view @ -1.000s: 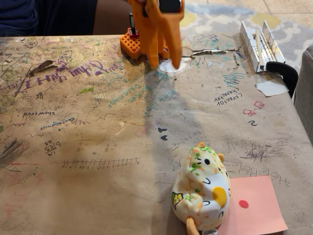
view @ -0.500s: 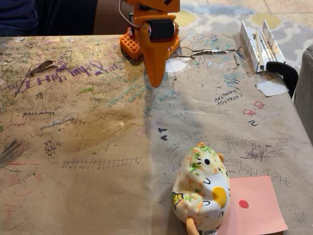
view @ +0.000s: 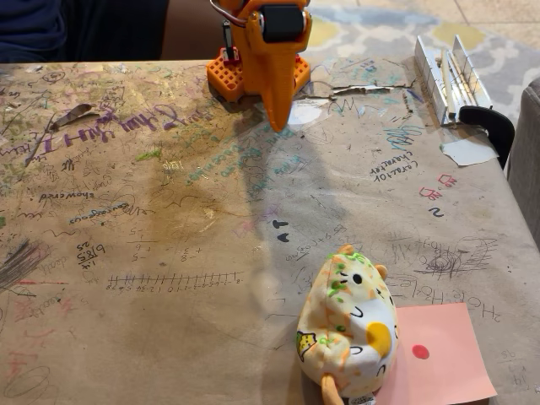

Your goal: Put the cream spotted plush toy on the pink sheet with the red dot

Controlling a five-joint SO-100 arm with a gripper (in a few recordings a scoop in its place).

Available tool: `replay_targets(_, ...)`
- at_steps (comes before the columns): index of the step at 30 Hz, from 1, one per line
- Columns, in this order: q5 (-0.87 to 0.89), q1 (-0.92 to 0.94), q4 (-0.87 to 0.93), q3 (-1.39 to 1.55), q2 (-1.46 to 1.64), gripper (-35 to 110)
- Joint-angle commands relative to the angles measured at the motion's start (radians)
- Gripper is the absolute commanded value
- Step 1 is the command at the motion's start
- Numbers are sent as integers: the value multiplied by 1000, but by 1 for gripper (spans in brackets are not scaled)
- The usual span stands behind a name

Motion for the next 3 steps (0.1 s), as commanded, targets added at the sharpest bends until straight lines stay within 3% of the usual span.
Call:
replay_targets(1, 15, 15, 11, -12, 11, 0)
replay_targets(3, 15, 14, 11, -12, 11, 0)
